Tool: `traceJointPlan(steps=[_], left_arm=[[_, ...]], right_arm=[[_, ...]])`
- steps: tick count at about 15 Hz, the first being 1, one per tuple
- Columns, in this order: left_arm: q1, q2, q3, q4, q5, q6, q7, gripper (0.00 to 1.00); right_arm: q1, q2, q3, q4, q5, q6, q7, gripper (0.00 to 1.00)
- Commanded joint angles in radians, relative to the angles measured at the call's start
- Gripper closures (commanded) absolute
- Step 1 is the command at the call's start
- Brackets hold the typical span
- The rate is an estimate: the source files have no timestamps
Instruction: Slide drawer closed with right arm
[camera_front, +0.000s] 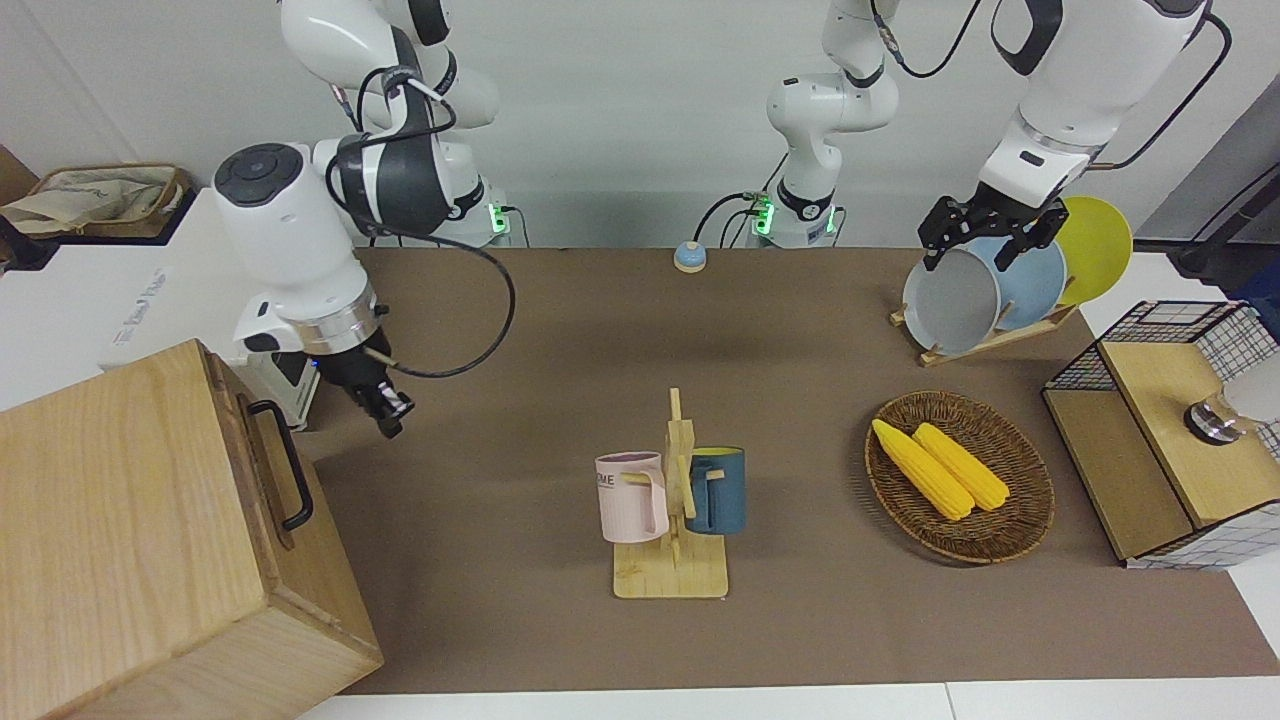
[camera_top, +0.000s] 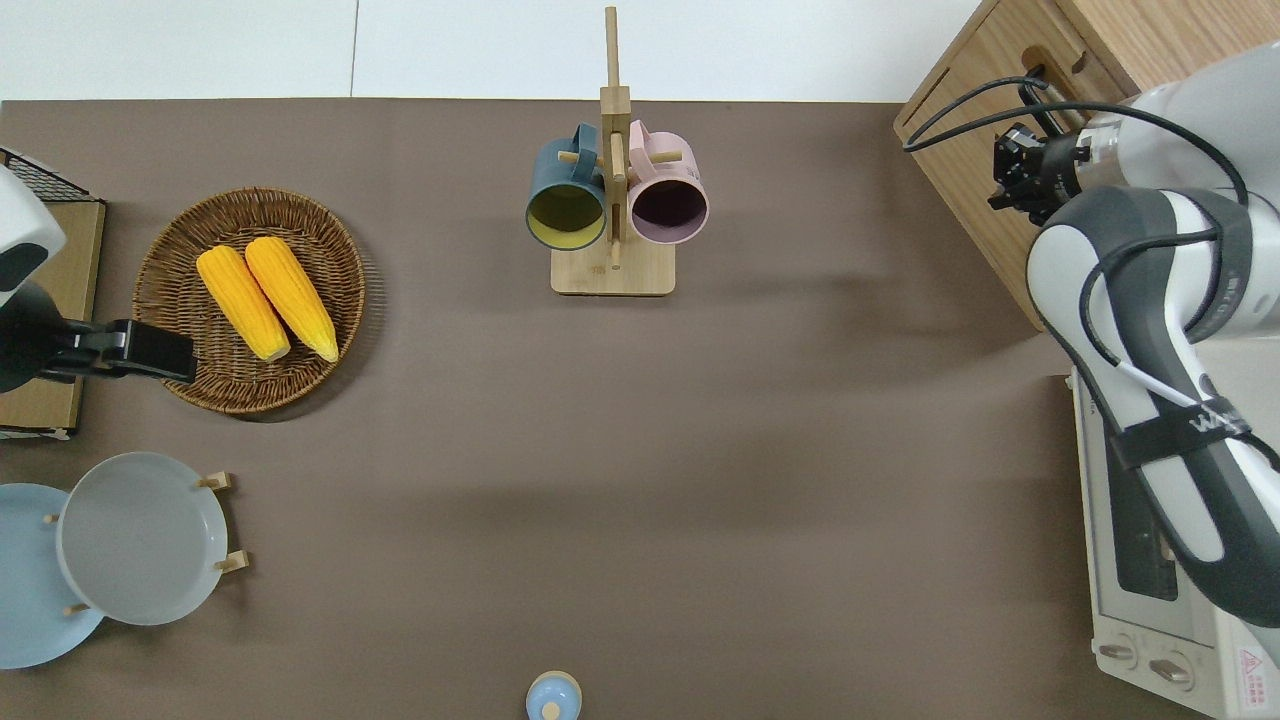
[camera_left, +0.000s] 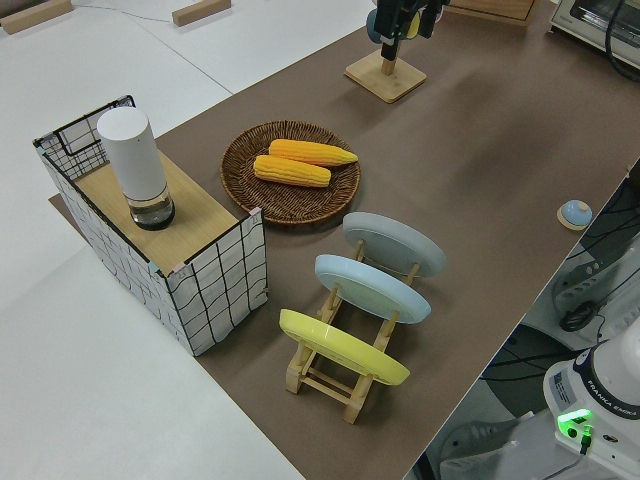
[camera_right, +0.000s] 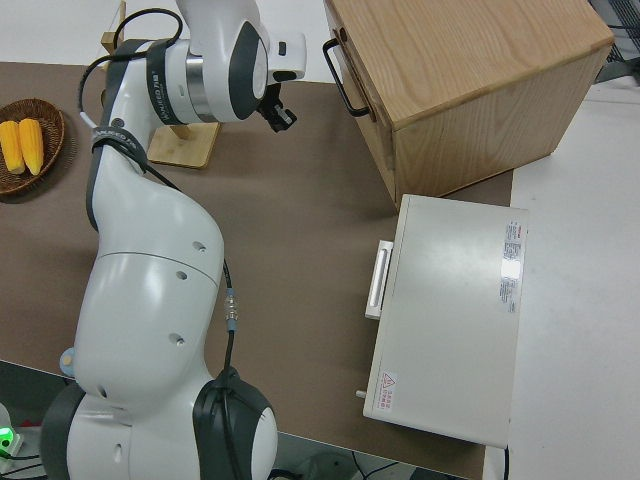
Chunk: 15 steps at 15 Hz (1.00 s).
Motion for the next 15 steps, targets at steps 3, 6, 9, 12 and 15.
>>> traceJointPlan(steps=[3,6,9,12,15], left_arm=[[0.004,0.011,-0.006,0.026,0.017,-0.020,0.010,0.01],[0.004,0.011,-0.006,0.026,0.017,-0.020,0.010,0.01],[0.004,0.011,-0.006,0.026,0.017,-0.020,0.010,0.01],[0.004,0.011,-0.006,0.026,0.017,-0.020,0.010,0.01],[0.004,0.011,-0.006,0.026,0.017,-0.020,0.010,0.01]], right_arm=[[-0.013,-0.150,-0.012,-0.050,0.063,-0.177,-0.360,1.000],[-0.026,-0.204,-0.032,-0.070,0.048,-0.217,-0.553,1.000],[-0.064,-0.214,-0.037,-0.075,0.045,-0.231,-0.722,1.000],[-0.052,-0.214,-0.021,-0.064,-0.021,-0.228,-0.681,0.729],[-0.052,-0.209,-0.021,-0.064,-0.032,-0.228,-0.681,0.038]])
